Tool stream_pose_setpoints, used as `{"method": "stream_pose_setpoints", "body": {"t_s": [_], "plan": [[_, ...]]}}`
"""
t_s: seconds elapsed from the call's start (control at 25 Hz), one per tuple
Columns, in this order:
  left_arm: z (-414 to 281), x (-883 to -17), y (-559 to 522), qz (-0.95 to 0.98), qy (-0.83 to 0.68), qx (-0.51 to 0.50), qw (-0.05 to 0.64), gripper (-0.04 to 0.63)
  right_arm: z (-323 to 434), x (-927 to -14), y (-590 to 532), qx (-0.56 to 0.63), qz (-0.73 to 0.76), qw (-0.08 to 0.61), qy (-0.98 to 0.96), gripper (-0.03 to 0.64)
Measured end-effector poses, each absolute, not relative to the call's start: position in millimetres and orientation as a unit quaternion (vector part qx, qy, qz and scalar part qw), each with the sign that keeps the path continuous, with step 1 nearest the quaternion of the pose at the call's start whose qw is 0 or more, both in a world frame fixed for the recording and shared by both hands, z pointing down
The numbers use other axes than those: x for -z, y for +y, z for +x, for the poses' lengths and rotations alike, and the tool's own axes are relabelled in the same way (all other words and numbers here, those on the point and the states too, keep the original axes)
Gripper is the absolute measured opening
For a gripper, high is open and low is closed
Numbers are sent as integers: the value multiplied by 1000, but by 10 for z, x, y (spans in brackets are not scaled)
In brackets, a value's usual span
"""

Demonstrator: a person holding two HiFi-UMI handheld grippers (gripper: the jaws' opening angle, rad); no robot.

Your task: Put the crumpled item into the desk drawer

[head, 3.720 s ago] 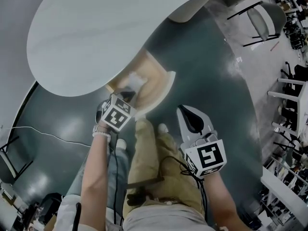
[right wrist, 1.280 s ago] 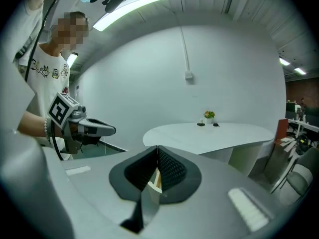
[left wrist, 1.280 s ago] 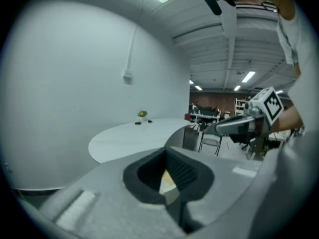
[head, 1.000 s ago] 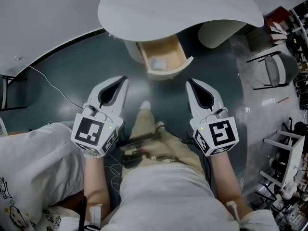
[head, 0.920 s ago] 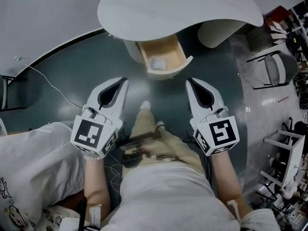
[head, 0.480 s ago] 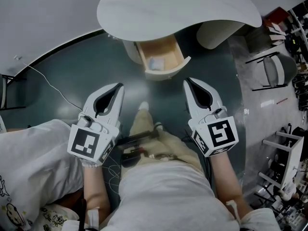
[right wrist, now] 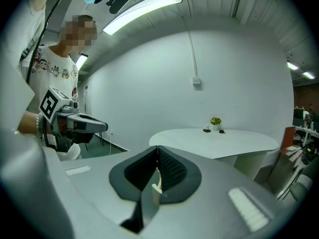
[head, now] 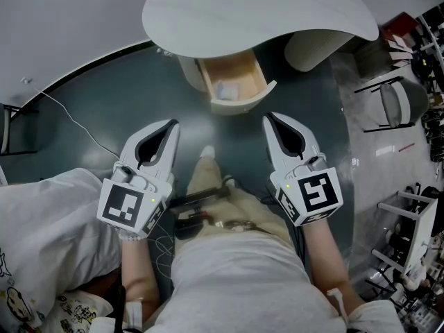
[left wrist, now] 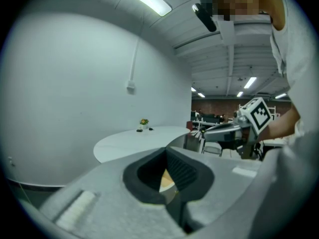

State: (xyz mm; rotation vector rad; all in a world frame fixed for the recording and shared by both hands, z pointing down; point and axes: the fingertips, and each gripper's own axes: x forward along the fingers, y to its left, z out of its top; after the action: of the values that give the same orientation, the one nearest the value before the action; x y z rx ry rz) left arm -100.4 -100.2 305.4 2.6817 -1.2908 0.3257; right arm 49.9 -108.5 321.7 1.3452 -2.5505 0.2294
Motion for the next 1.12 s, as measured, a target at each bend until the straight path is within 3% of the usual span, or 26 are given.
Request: {"method": "stream_pose_setpoints", "body": {"t_s": [1.12], "plan": [[-937,-3112,-964,895,-426,-111,74,-2,469,-3243,-1072,-68,453,133,-879,5]]}}
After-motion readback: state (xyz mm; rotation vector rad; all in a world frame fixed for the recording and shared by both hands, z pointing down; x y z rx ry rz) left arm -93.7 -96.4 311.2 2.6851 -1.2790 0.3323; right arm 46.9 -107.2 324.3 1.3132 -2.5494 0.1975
